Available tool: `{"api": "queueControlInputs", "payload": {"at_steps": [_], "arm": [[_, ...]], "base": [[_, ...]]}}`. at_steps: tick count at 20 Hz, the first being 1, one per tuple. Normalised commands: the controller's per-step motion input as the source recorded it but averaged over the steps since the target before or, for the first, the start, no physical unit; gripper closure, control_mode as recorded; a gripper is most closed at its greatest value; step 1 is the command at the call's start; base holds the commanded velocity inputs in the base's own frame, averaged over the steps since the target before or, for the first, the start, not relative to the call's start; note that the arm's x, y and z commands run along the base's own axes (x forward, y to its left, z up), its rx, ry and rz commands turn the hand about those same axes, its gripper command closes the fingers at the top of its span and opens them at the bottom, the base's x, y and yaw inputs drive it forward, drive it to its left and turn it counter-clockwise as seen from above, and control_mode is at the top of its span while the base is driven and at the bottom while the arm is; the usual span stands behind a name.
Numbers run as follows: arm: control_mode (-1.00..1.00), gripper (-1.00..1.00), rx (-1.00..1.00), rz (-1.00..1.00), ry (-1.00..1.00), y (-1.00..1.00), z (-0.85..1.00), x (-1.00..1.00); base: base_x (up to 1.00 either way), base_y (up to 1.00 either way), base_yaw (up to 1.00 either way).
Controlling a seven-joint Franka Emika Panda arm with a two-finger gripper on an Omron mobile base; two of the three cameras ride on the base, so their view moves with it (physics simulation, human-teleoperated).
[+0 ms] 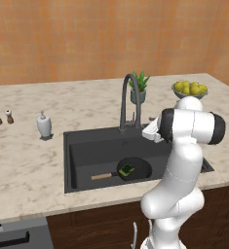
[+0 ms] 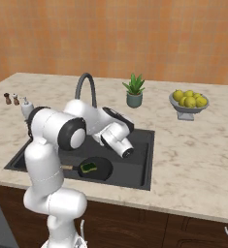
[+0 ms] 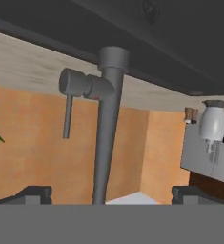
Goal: Pick the pan and sponge and place them into the sink. Then turn on the water.
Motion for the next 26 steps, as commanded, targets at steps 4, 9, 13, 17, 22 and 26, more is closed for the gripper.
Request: {"api": "queueControlInputs", "payload": {"at_steps": [4,9,13,17,22,26], "arm": [[-1.0,-1.0,0.13,0.0,0.0,0.03,0.0,0.37],[-1.0,-1.0,0.12,0.0,0.0,0.0,0.0,0.37],[-1.0,-1.0,0.03,0.0,0.01,0.01,0.0,0.43],[-1.0,-1.0,0.0,0.0,0.0,0.0,-0.09,0.37],[-1.0,-1.0,-0.05,0.0,0.01,0.0,-0.24,0.3],[-1.0,-1.0,-0.06,0.0,0.0,0.0,-0.15,0.24]], "base": [[0.0,0.0,0.0],[0.0,0.0,0.0],[0.0,0.0,0.0],[0.0,0.0,0.0],[0.0,0.0,0.0],[0.0,0.0,0.0]]}}
